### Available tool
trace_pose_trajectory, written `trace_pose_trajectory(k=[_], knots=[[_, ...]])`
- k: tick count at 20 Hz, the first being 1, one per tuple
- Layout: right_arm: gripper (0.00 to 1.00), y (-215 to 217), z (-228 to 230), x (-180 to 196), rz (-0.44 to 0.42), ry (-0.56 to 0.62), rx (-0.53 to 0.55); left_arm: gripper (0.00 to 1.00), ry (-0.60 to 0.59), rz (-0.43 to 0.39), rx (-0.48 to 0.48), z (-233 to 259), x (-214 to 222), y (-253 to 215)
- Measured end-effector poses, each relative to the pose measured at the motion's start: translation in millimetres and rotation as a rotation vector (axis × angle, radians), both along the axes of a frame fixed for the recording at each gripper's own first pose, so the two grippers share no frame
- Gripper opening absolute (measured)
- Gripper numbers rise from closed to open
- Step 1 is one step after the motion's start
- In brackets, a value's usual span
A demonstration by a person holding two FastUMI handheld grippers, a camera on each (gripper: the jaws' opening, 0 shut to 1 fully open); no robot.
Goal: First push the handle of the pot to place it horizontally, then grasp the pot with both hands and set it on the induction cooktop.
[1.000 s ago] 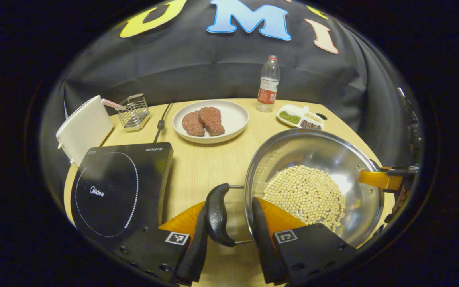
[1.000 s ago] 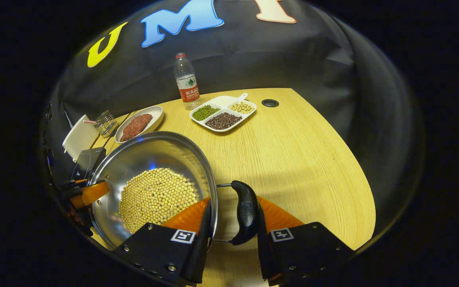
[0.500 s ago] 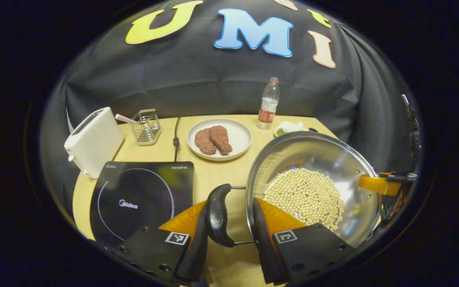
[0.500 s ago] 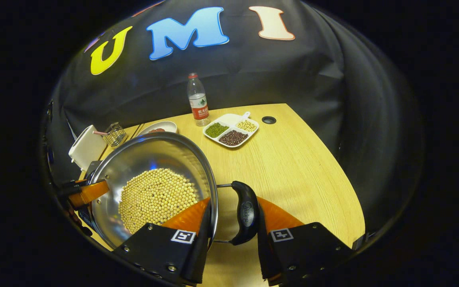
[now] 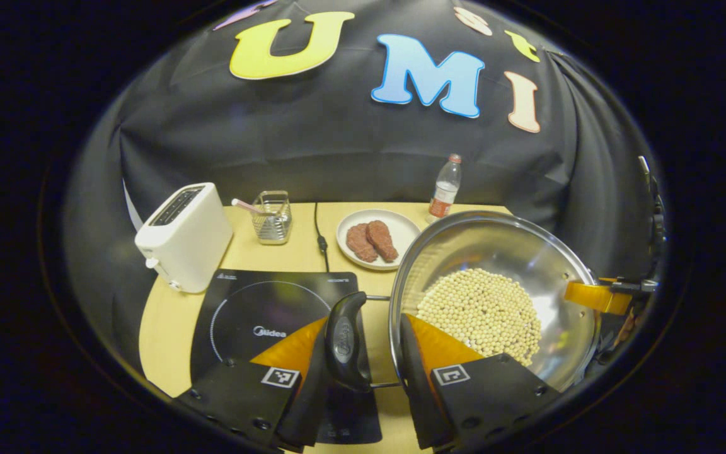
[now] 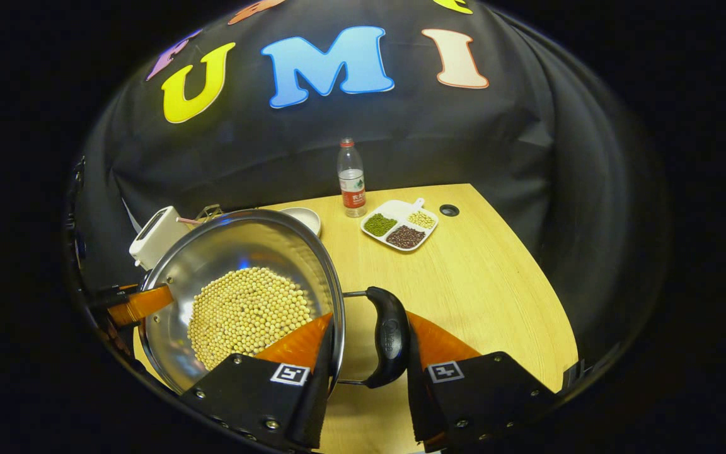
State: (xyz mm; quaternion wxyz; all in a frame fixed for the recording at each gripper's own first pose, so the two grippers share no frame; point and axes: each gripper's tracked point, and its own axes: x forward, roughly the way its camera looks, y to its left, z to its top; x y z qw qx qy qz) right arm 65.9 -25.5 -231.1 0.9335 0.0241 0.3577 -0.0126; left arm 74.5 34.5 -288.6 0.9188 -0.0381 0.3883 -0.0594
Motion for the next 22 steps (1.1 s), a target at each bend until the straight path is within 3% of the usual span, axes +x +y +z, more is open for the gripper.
trace_pose_trajectory(k=[1,11,22], knots=[[0.53,9.9,1.6,-0.7,0.003,-0.003,0.001,0.6,-0.002,0.005,-0.005,1.5,-1.6,9.0],[0.54,85.7,-18.7,-5.1,0.037,0.035,0.032,0.62,0.011,0.028,-0.003,-0.8,-15.2,90.2],[0.54,149.9,-34.3,14.6,0.086,0.058,0.036,0.63,0.028,0.086,-0.007,-12.5,-11.1,160.9]])
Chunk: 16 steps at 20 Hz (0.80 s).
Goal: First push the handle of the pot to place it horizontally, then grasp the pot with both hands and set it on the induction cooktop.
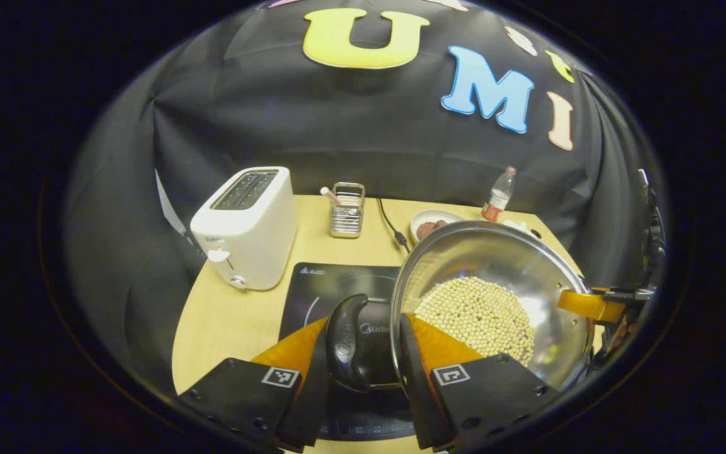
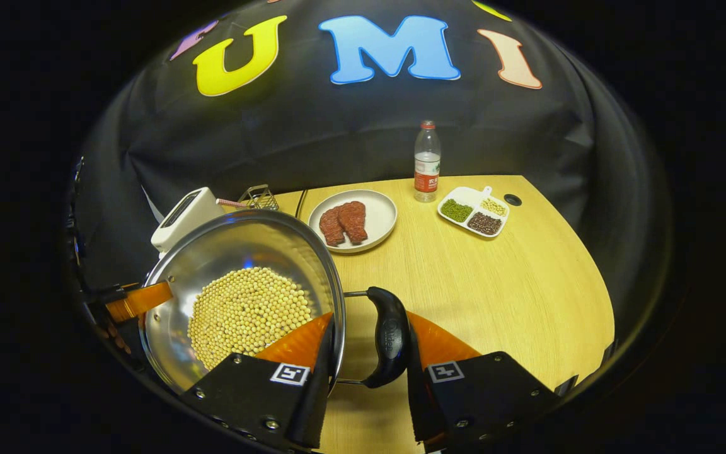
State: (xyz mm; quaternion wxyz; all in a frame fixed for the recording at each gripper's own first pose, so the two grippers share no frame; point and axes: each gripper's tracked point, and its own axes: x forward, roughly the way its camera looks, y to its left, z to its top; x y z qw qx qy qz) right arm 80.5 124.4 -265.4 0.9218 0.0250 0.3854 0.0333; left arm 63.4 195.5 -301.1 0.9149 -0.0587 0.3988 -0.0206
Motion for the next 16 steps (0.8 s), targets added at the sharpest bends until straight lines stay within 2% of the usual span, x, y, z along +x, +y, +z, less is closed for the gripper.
trace_pose_trajectory(k=[2,8,9,11,13,16], knots=[[0.54,9.0,-2.8,3.2,0.009,0.003,0.001,0.6,0.002,0.005,0.007,-1.3,-0.4,11.1],[0.54,37.7,-14.5,11.1,0.026,0.008,-0.01,0.6,0.011,0.018,0.012,-11.4,7.5,40.1],[0.54,42.0,-15.8,12.8,0.027,0.01,-0.011,0.63,0.014,0.021,0.011,-13.0,7.9,45.1],[0.54,50.2,-18.7,15.4,0.029,0.013,-0.011,0.6,0.018,0.024,0.011,-17.7,6.8,53.5],[0.54,57.4,-23.0,18.3,0.029,0.018,-0.011,0.63,0.024,0.027,0.011,-22.7,8.6,61.6],[0.54,66.1,-31.4,21.5,0.028,0.027,-0.014,0.6,0.028,0.027,0.013,-30.0,10.3,74.1]])
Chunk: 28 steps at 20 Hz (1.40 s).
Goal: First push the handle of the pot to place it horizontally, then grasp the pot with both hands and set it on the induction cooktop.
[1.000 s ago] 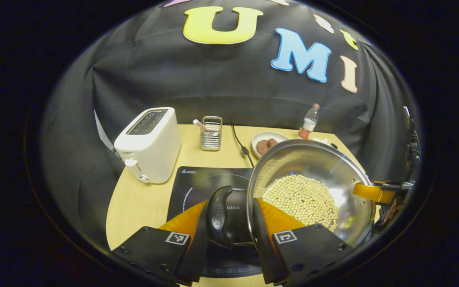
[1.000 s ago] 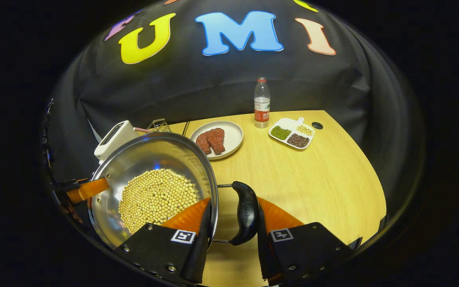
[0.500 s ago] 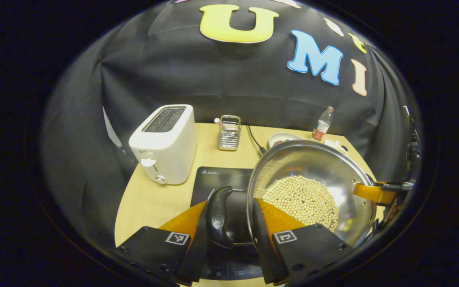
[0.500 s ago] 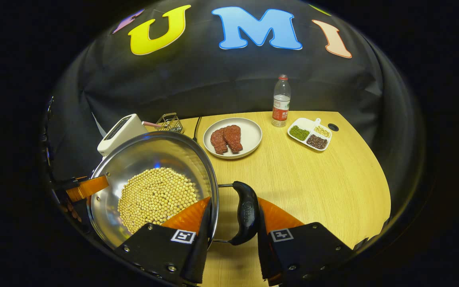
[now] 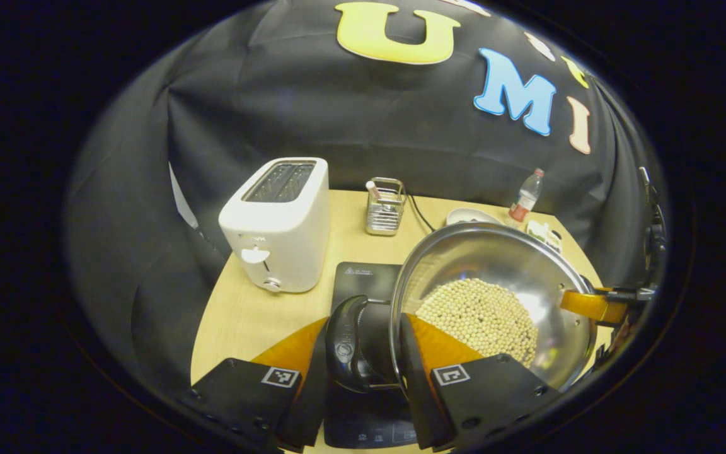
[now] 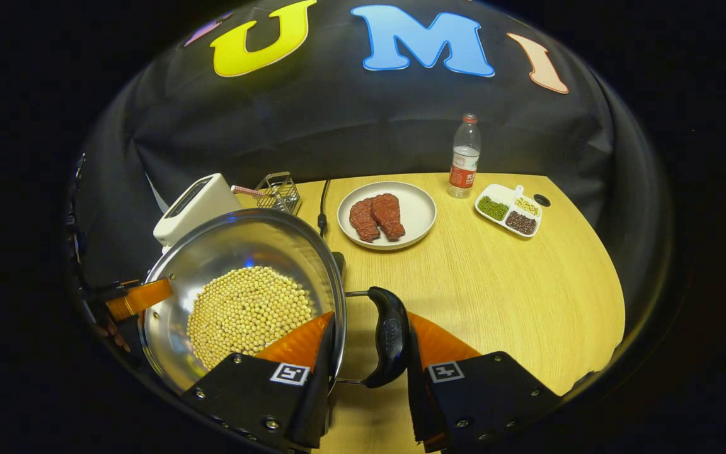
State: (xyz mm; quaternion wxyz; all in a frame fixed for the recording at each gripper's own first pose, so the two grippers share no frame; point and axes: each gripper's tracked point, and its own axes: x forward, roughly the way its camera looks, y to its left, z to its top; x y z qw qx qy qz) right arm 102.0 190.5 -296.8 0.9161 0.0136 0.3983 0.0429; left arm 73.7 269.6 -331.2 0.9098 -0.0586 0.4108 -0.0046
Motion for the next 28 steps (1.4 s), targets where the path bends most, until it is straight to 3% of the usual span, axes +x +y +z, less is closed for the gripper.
trace_pose_trajectory(k=[11,28], knots=[[0.53,31.1,-21.0,15.2,-0.013,0.022,0.014,0.63,0.014,-0.002,-0.011,-33.1,21.0,30.5],[0.53,33.3,-47.5,17.2,-0.055,0.03,0.048,0.6,0.014,-0.021,-0.041,-67.3,32.9,34.3]])
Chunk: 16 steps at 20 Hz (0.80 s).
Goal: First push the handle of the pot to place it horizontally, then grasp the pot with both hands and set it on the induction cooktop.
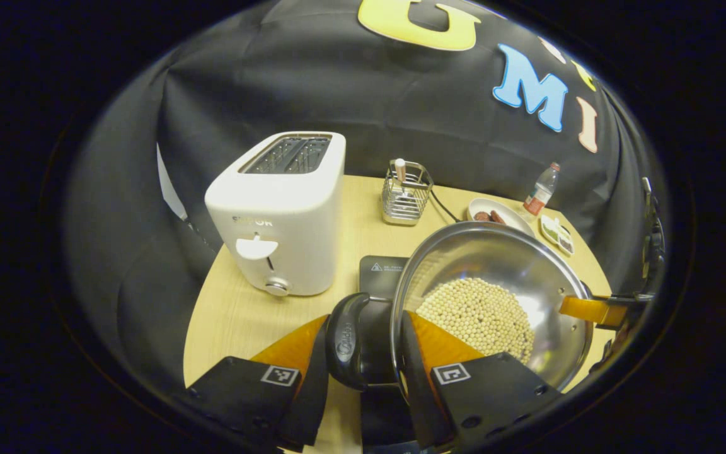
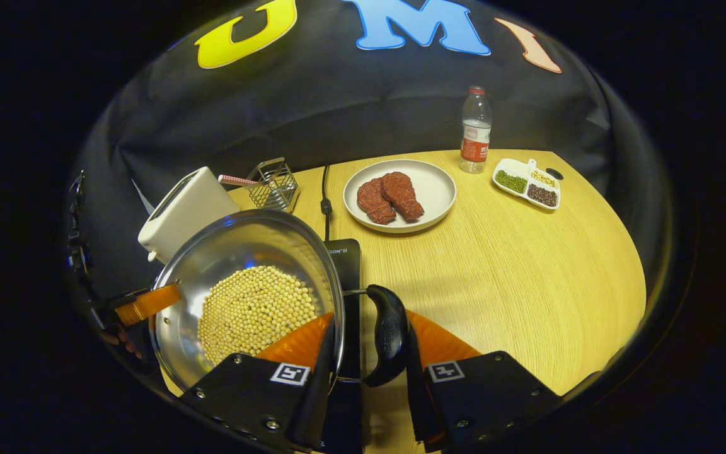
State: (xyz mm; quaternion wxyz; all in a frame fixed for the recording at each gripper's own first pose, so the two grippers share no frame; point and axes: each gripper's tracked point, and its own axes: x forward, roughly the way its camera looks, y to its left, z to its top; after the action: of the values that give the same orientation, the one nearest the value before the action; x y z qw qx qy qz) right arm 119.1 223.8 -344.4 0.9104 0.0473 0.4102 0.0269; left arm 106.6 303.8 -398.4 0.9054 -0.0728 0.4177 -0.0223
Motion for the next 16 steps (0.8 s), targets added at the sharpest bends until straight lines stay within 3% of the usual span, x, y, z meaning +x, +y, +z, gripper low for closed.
trace_pose_trajectory(k=[2,3,6,9,10,11,12,13,16], knots=[[0.53,1.3,-0.5,1.8,0.0,-0.002,0.003,0.6,0.001,0.005,-0.008,0.2,0.4,1.0],[0.54,1.0,-0.8,2.9,0.0,-0.004,0.005,0.67,0.004,0.009,-0.017,-0.1,0.7,0.9],[0.53,1.0,-0.9,4.7,0.007,-0.006,0.013,0.63,0.009,0.023,-0.015,1.3,-1.4,1.9],[0.59,-1.4,5.8,6.6,0.018,-0.034,0.019,0.71,-0.049,0.041,0.016,21.0,4.5,8.0],[0.53,-7.7,13.8,7.5,0.023,-0.059,0.004,0.72,-0.076,0.063,0.012,30.6,7.2,11.1],[0.74,-12.0,20.5,8.9,0.029,-0.078,-0.008,0.87,-0.092,0.092,0.009,38.9,9.1,15.0],[0.7,-12.0,26.9,8.8,0.041,-0.093,-0.004,0.89,-0.11,0.113,0.005,49.4,9.2,17.7],[0.84,-14.5,34.0,8.5,0.046,-0.108,-0.002,0.9,-0.131,0.127,0.008,60.7,10.8,18.8],[0.84,-33.0,63.7,7.0,0.053,-0.181,-0.015,0.9,-0.206,0.147,0.029,99.6,9.1,4.6]])
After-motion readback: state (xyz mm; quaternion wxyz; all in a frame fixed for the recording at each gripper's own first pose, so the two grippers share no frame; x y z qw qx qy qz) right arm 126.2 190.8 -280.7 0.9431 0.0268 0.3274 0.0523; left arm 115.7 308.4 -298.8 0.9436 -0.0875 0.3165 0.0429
